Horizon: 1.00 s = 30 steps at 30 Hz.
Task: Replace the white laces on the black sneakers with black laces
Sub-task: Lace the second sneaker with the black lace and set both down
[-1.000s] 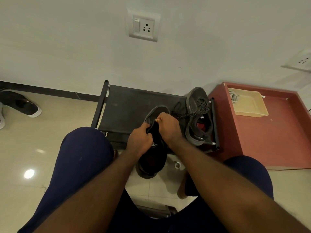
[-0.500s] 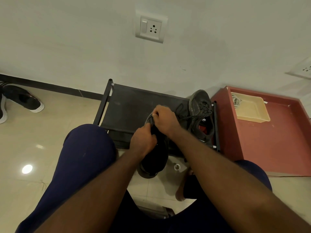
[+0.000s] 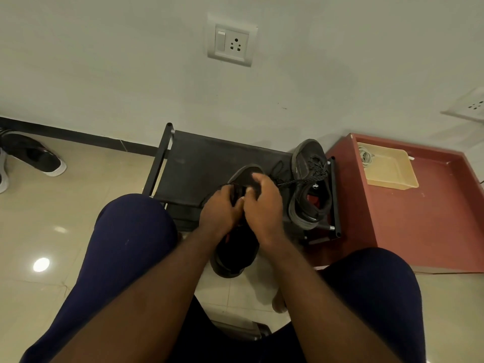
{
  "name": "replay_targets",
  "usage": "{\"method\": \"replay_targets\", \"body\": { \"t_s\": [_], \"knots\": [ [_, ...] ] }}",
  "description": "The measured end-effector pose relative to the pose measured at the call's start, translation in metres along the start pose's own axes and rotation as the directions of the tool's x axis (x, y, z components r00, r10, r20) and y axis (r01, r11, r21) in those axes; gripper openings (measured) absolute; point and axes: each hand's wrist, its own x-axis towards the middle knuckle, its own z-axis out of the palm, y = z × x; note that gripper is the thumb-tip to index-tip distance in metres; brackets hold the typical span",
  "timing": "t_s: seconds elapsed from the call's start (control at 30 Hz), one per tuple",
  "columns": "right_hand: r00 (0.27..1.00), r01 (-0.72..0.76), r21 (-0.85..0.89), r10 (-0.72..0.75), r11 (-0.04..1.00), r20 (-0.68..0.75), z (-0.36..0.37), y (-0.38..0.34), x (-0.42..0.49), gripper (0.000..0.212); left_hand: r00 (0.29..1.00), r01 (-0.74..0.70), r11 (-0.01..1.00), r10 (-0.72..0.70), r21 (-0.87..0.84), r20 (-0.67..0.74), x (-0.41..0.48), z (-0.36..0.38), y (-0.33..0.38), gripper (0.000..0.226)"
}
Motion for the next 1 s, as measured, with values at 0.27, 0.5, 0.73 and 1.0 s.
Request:
{"method": "replay_targets", "body": {
  "t_s": [0.27, 0.5, 0.73, 1.0],
  "knots": [
    [0.996, -0.061, -0.189, 0.071, 0.980, 0.047, 0.014, 0.047, -0.022, 0.045, 0.991, -0.012, 0.990, -0.007, -0.141, -0.133, 0.019, -0.010, -0.003, 0.043],
    [0.999, -0.043, -0.260, 0.045, 0.965, 0.003, 0.015, 0.047, -0.008, 0.052, 0.969, -0.184, 0.980, 0.194, 0.076, -0.155, 0.032, -0.004, -0.006, 0.028],
    [0.969, -0.056, -0.481, 0.164, 0.875, 0.185, 0.001, 0.025, 0.033, 0.057, 0.992, 0.015, 0.971, -0.045, -0.241, -0.121, 0.052, -0.026, -0.003, 0.022],
    [0.927, -0.160, -0.435, 0.286, 0.886, 0.242, 0.001, 0.025, 0.069, 0.057, 0.862, 0.070, -0.226, -0.476, -0.972, 0.172, 0.082, -0.155, 0.002, 0.034]
  ]
}}
